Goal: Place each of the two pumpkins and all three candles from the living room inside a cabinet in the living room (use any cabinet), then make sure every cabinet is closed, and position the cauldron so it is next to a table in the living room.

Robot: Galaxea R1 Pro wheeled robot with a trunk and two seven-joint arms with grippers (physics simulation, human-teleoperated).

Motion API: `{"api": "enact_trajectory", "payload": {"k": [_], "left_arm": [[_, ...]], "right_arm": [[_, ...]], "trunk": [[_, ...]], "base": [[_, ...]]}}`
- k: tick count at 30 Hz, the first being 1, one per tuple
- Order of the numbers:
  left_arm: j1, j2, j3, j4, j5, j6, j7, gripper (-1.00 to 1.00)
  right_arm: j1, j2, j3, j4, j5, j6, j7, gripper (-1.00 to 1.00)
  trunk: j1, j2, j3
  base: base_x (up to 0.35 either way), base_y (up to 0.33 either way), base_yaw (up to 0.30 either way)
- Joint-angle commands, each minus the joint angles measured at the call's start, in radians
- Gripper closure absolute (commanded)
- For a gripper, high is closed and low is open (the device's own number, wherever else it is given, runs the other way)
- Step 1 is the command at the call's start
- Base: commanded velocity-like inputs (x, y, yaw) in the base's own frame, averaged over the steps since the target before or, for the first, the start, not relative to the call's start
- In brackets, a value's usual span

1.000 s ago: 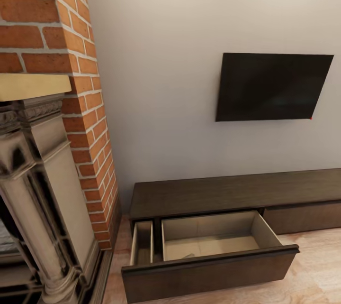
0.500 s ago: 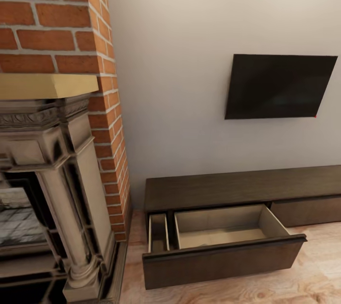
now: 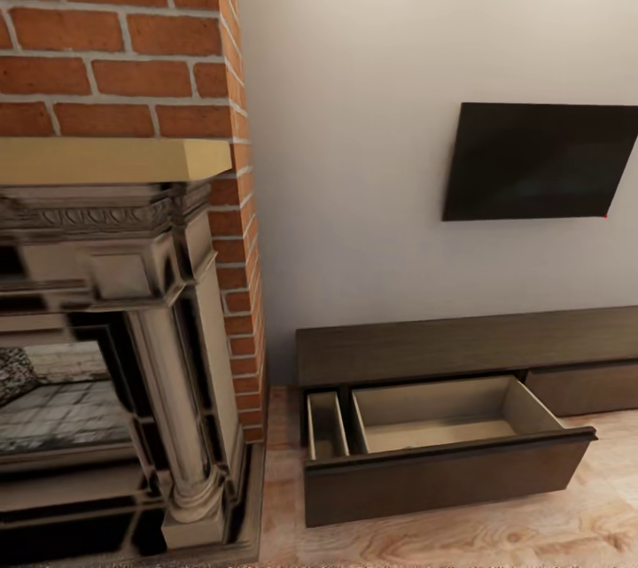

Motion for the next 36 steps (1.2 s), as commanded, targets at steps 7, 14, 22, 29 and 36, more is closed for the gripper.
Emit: {"api": "enact_trajectory", "payload": {"k": [7,14,22,29,36], "left_arm": [[-0.002,0.001,-0.008,-0.005,0.0,-0.006,0.009,-1.0],[-0.002,0.001,-0.008,-0.005,0.0,-0.006,0.009,-1.0],[-0.002,0.001,-0.008,-0.005,0.0,-0.006,0.009,-1.0],[-0.002,0.001,-0.009,-0.005,0.0,-0.007,0.009,-1.0],[-0.002,0.001,-0.01,-0.005,0.0,-0.023,0.009,-1.0]], "right_arm": [[0.0,-0.003,0.008,-0.001,-0.009,-0.002,-0.004,-1.0],[0.0,-0.004,0.005,0.001,-0.023,-0.002,-0.003,-1.0],[0.0,-0.014,0.005,0.001,-0.031,-0.015,-0.002,-1.0],[0.0,-0.024,0.005,0.001,-0.092,-0.016,0.004,-1.0],[0.0,-0.025,0.005,0.001,-0.097,-0.016,0.006,-1.0]], "trunk": [[0.0,-0.001,-0.001],[0.0,-0.001,-0.001],[0.0,-0.001,-0.001],[0.0,-0.001,-0.001],[0.0,-0.001,-0.001]], "base": [[-0.17,0.312,-0.103],[-0.198,0.292,-0.18],[-0.17,0.297,-0.09],[-0.124,0.229,-0.272],[-0.016,0.032,-0.287]]}}
